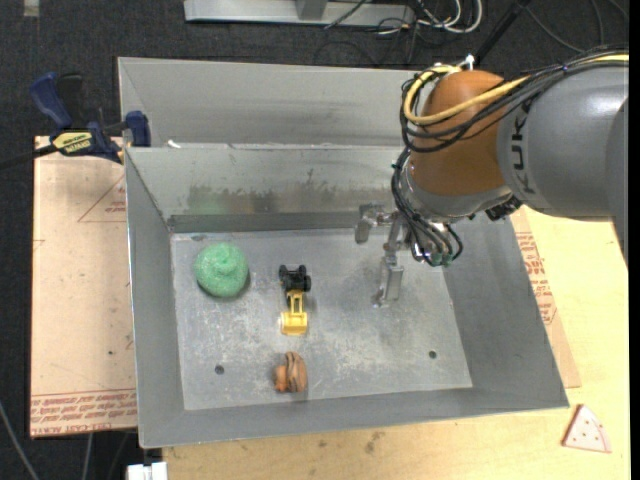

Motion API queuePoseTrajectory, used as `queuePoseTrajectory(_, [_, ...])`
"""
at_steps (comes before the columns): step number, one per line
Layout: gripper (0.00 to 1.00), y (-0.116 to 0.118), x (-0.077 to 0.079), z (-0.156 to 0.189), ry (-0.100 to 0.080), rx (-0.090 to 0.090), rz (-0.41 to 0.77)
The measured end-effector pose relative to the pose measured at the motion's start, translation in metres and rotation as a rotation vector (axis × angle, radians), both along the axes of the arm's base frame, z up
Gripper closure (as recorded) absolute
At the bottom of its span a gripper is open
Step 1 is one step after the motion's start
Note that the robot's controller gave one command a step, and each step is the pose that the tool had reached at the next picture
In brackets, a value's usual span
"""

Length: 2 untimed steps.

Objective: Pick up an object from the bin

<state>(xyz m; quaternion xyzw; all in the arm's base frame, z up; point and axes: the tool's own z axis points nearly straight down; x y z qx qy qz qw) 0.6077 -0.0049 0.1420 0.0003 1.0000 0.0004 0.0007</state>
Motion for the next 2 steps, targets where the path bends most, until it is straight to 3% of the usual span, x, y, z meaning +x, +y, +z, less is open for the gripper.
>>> queuePoseTrajectory(1, [0.0, 0.02, 0.016, -0.036, -0.008, -0.001, 0.028])
queuePoseTrajectory(2, [0.0, 0.046, 0.011, -0.065, 0.004, 0.001, -0.035])
